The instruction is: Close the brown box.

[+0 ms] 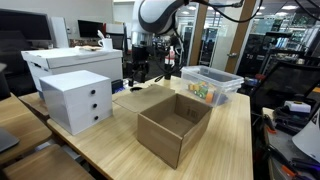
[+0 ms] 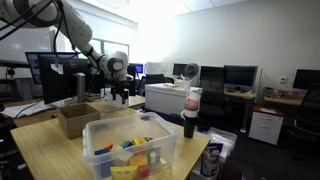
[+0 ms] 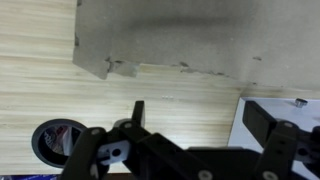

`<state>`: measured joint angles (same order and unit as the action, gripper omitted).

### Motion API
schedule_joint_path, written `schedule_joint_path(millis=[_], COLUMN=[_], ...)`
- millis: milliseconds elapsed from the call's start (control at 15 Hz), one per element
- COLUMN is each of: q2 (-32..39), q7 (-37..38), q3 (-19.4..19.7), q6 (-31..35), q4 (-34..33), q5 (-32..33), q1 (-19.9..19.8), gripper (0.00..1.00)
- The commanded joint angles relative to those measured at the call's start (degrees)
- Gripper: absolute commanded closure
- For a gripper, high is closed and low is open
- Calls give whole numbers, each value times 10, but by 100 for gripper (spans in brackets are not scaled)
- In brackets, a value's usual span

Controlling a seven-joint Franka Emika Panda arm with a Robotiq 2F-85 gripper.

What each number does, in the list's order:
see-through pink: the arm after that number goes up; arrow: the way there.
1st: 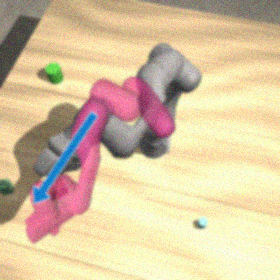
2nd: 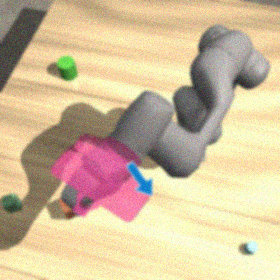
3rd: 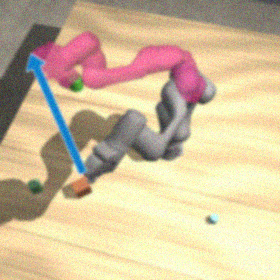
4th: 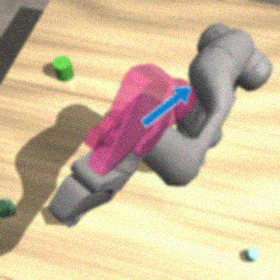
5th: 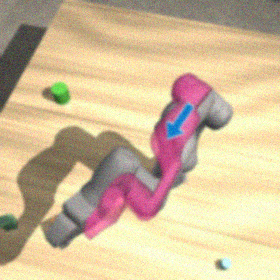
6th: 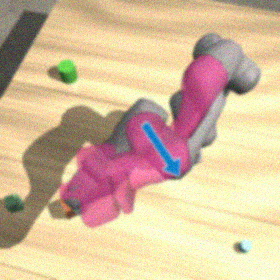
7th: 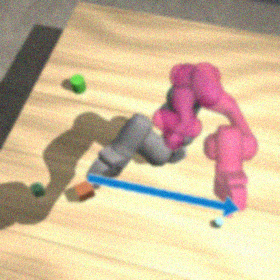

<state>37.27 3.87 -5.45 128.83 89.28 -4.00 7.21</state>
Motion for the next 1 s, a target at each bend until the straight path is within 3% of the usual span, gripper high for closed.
schedule_joint_path(millis=[0, 600, 733, 933], q2=[20, 48, 49, 54], q7=[-12, -12, -11, -9], q3=[-5, -9, -8, -10], q6=[-6, -25, -31, -44], q4=[-28, -57, -55, -56], q5=[-1, -6, -6, -8], q1=[4, 3, 2, 3], gripper=[27, 88, 96, 100])
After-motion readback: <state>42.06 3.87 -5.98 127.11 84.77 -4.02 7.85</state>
